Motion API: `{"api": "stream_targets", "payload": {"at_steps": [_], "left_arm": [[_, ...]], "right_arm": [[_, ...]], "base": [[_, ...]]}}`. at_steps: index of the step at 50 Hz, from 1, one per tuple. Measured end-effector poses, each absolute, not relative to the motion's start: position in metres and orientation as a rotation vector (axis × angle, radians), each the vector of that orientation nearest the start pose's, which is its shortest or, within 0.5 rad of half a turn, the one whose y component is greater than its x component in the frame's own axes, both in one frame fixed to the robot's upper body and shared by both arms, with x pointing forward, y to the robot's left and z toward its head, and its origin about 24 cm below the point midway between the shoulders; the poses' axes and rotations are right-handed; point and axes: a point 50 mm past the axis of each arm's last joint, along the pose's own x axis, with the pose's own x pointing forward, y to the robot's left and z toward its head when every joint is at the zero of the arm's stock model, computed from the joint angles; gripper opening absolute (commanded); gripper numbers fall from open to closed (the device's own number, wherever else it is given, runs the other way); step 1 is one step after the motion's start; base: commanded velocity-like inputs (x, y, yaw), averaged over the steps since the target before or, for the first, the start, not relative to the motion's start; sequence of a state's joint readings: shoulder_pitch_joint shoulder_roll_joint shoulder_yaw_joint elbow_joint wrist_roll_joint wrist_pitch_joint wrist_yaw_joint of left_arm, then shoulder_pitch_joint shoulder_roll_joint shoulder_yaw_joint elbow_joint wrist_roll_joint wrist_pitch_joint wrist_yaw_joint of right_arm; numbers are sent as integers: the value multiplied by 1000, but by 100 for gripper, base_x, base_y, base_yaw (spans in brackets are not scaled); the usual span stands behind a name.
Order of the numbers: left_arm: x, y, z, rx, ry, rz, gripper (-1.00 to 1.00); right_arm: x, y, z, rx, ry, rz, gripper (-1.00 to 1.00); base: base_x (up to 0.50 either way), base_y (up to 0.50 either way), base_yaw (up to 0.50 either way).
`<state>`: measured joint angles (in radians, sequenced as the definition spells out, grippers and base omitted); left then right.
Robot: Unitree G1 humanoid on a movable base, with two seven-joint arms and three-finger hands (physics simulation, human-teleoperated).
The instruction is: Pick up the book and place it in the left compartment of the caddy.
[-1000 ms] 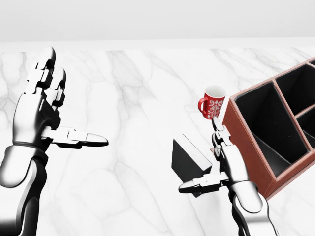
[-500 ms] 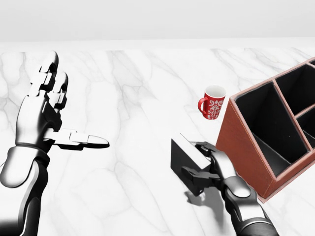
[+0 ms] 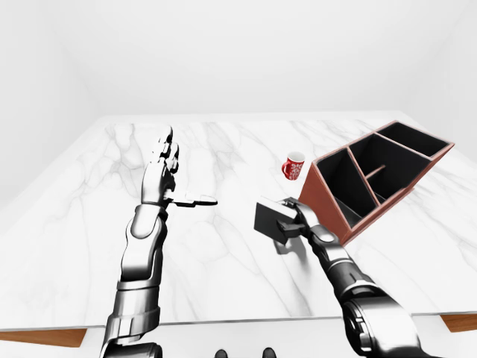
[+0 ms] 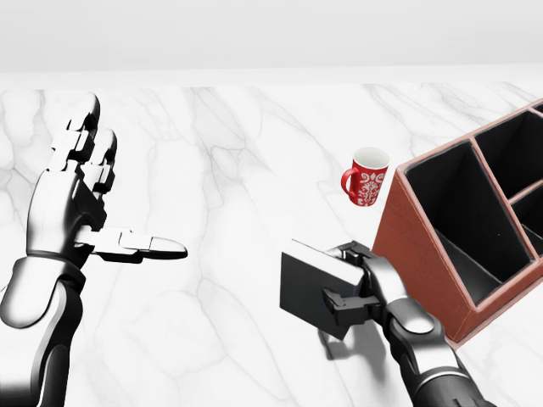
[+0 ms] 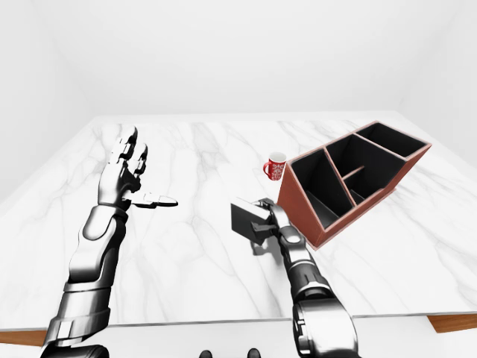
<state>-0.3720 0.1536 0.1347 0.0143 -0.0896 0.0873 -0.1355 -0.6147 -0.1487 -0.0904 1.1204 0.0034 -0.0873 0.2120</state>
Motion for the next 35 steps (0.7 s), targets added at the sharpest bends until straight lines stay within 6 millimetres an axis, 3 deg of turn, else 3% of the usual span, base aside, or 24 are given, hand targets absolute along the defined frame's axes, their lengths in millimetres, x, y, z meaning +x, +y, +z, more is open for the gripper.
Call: {"api": "stream_targets", "payload": {"at_steps": [11,35], "left_arm": [[315,177,139,54,-274,-89,100],[315,178,139,53,-272,-88,100]], "right_arm": [[340,-167,7,-38,288,186,-100],[338,-172,105,28,-94,159,-100]], "base": [[0,0,0],[0,0,0]]}}
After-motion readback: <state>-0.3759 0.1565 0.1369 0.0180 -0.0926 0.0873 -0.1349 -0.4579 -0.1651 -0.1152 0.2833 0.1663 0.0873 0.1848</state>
